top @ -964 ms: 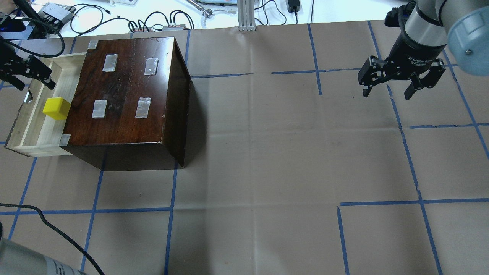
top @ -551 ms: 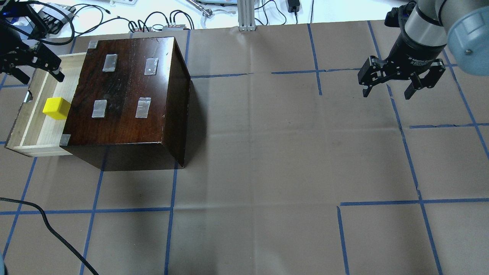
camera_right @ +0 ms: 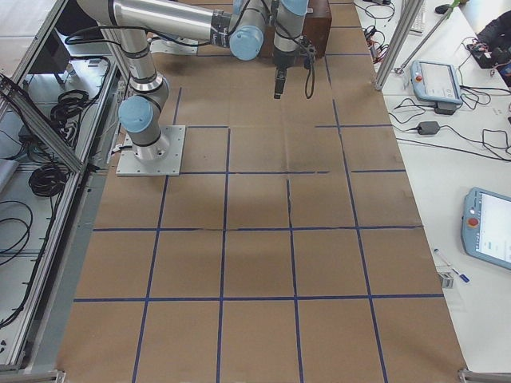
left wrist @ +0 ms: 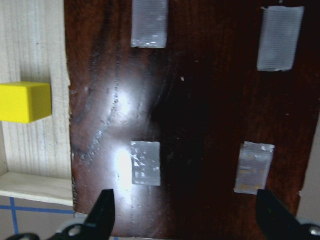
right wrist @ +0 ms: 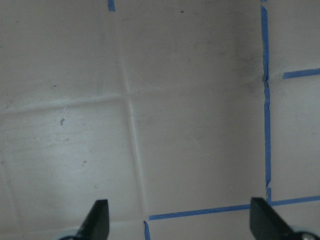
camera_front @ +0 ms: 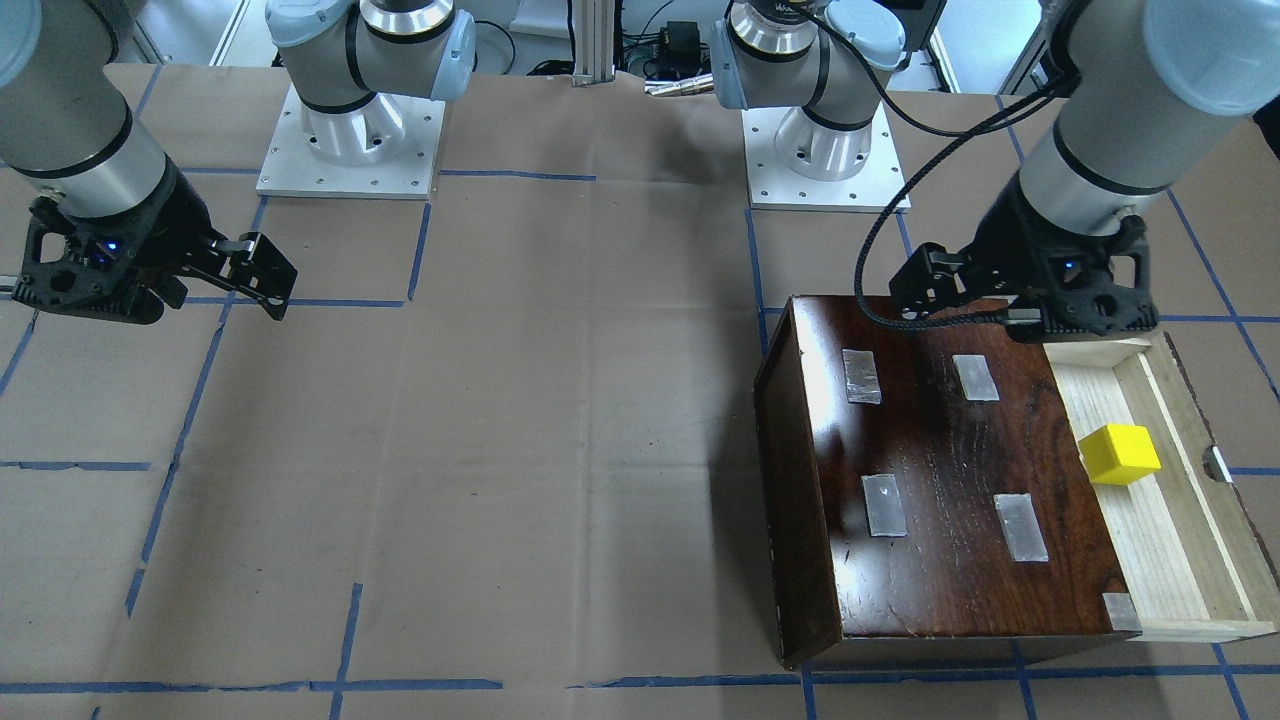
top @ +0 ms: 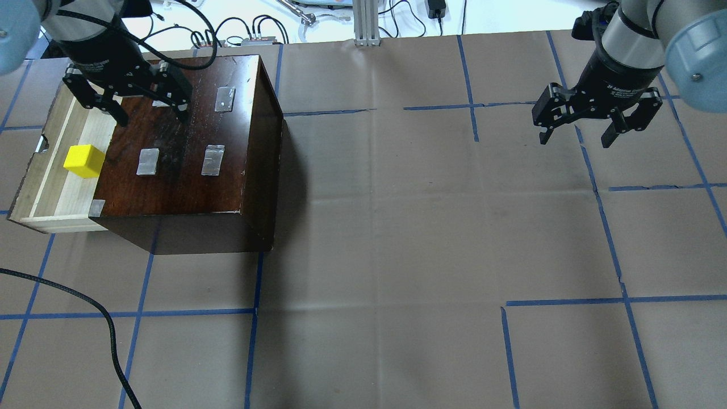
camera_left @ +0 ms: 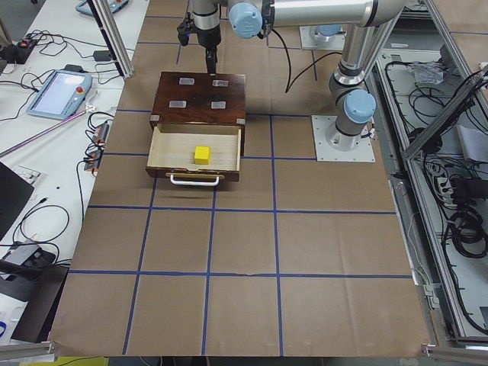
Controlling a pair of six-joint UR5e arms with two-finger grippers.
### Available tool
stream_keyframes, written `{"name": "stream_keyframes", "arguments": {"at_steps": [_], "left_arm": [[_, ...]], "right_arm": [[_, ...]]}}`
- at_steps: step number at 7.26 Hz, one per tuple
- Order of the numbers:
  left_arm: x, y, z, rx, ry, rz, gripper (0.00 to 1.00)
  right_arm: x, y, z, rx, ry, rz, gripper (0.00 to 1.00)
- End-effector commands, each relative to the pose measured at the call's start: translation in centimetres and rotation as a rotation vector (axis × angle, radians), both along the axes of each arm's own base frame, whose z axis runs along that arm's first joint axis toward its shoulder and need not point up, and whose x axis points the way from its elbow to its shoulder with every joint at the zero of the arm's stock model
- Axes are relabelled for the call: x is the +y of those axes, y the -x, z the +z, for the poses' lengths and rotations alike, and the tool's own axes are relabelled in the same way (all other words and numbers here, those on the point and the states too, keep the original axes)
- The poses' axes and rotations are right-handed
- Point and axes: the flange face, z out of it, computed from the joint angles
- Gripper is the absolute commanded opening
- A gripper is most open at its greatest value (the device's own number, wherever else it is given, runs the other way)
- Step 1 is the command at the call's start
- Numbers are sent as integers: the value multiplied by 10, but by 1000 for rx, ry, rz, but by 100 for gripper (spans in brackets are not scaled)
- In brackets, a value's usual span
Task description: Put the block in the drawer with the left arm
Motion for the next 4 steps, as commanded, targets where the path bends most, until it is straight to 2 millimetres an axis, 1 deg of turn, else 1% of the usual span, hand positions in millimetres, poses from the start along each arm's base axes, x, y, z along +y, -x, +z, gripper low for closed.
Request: {"name": "stream_keyframes", "arguments": {"at_steps": [1,2,3,4], "left_arm": [[25,22,-14,-3,-4,59,99],[15,23,-13,-2,22,50,99],[19,25,-12,-2,24,47,99],[17,27,-16,-1,16,34,99]], "right_arm": [[0,0,0,0,0,0,100],[-1,0,0,0,0,0,100],[0,0,1,0,1,0,100],[0,0,0,0,0,0,100]]}}
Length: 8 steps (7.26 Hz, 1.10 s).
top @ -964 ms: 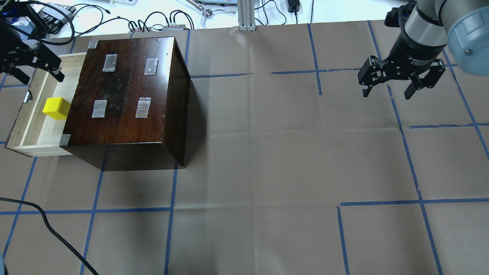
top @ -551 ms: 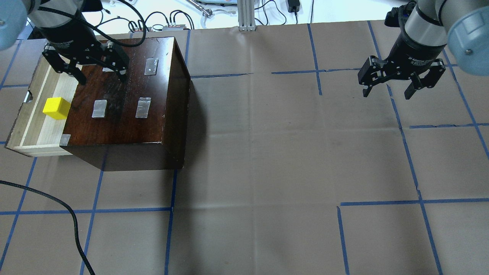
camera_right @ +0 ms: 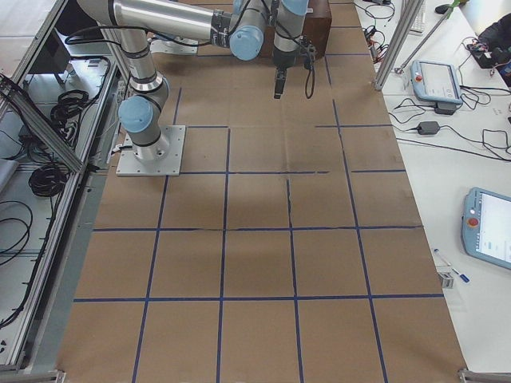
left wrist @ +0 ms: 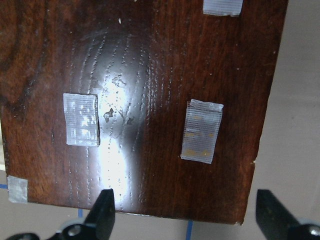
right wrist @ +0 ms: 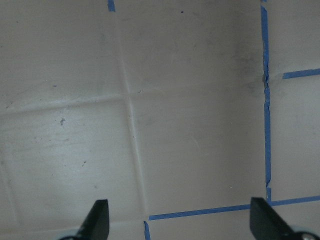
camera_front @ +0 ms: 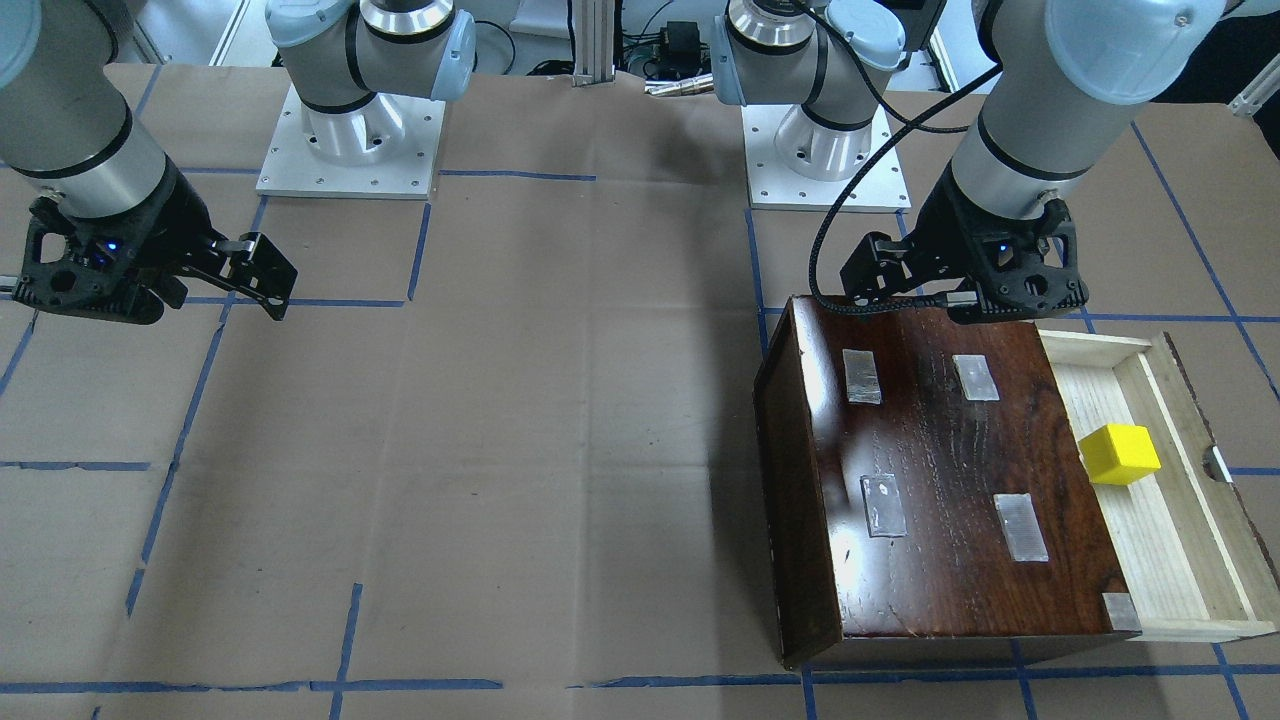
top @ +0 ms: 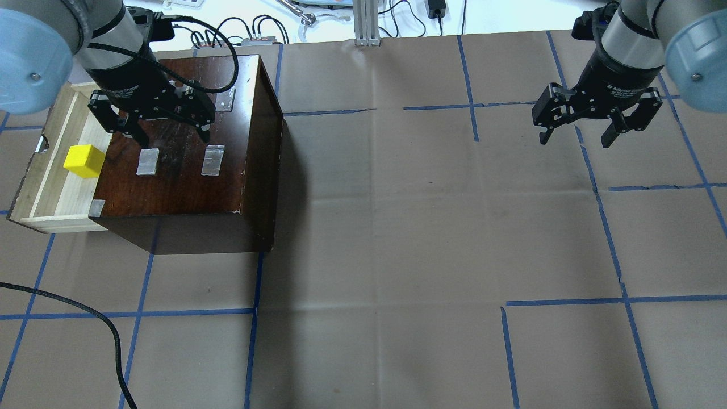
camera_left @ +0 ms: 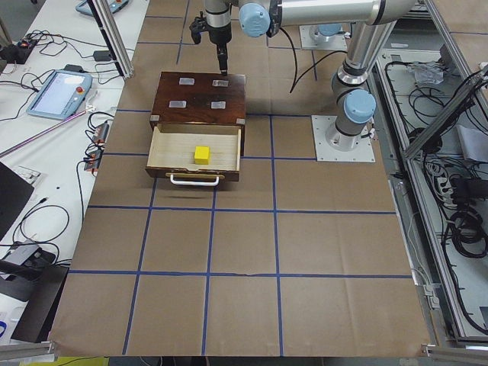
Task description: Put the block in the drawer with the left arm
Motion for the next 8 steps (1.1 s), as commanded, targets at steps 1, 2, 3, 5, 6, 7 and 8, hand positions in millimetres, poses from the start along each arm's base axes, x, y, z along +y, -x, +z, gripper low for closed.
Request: {"name": "stream_keyframes", "arguments": {"at_steps": [1,2,3,5,6,7,8], "left_arm": [[-4,4,-11,24,-11,-31,99],[-16,6,-16,48,19,-44,99],[-19,6,-18,48,17,-73,99],[-16,7,-20,50,14,-76,99],[-12,7,-22,49,8,-74,99],[-11,7,-19,47,13,-75,99],[-12,6,-17,38,16,-75,99]], "right_arm": [[0,0,0,0,1,0,100],[0,0,-1,0,-2,2,100],[0,0,0,0,0,2,100],[0,0,0,0,0,2,100],[0,0,0,0,1,2,100],[0,0,0,0,0,2,100],[0,0,0,0,1,0,100]]}}
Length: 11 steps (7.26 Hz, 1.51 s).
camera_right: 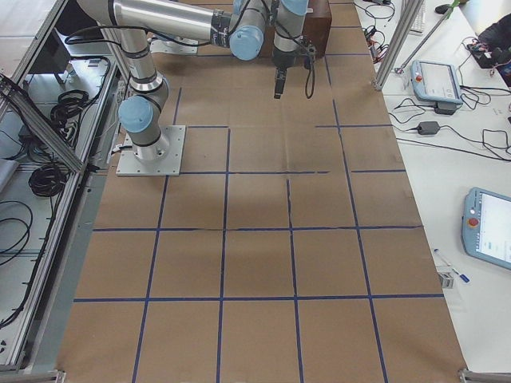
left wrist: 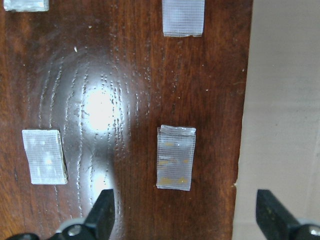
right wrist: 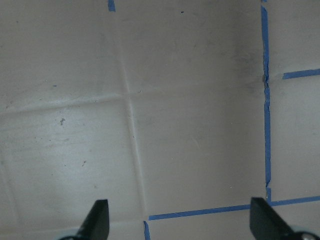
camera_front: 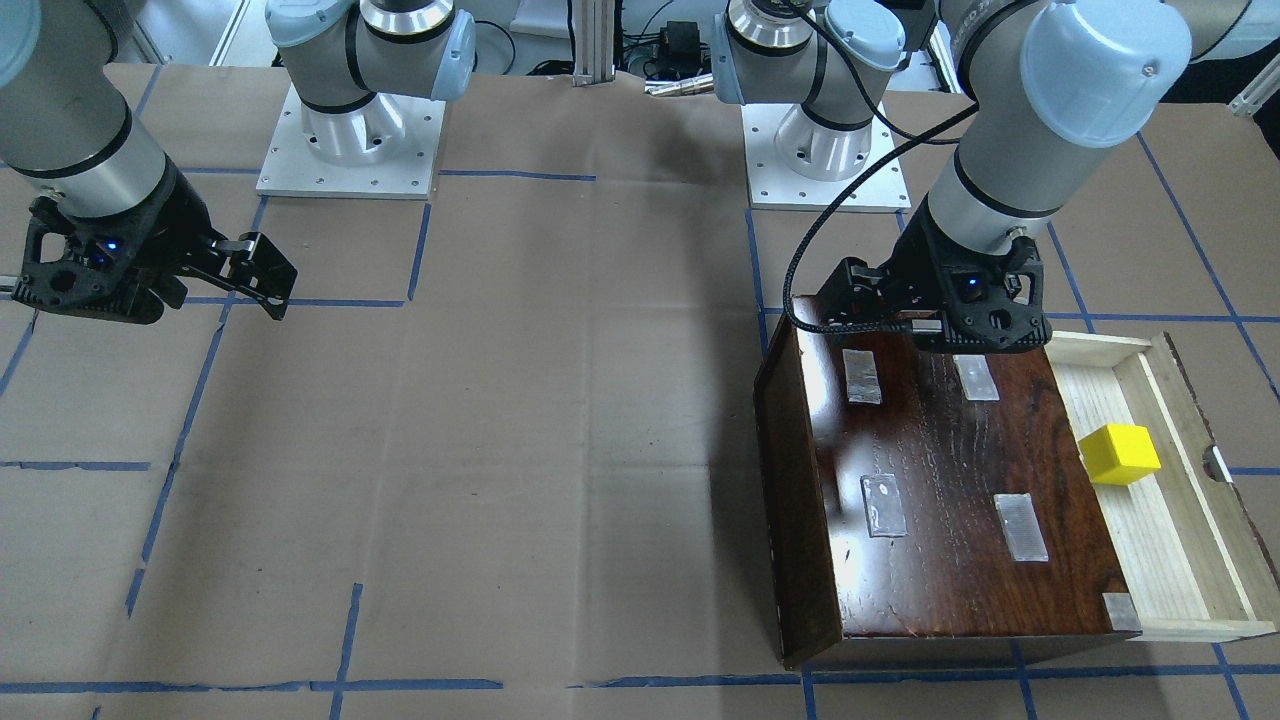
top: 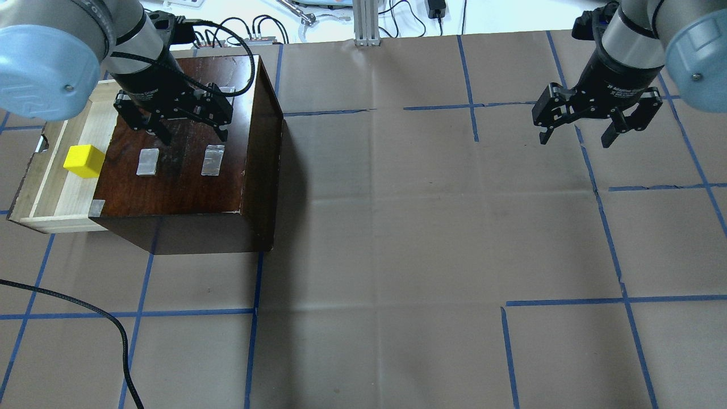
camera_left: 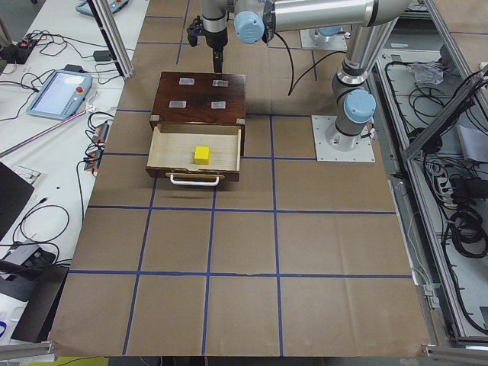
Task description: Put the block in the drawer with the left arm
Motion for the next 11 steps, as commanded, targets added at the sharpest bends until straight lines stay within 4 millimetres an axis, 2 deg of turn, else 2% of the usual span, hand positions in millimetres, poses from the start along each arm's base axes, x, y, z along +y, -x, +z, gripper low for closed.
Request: {"name": "stream_keyframes", "arguments": {"at_steps": [1,11], "left_arm": [[-2,-1,5,-9,11,0,99],[-5,-2,1,-11,5,1,99]], "right_arm": [[0,0,0,0,-1,-1,100],[0,0,0,0,-1,-1,100]]}}
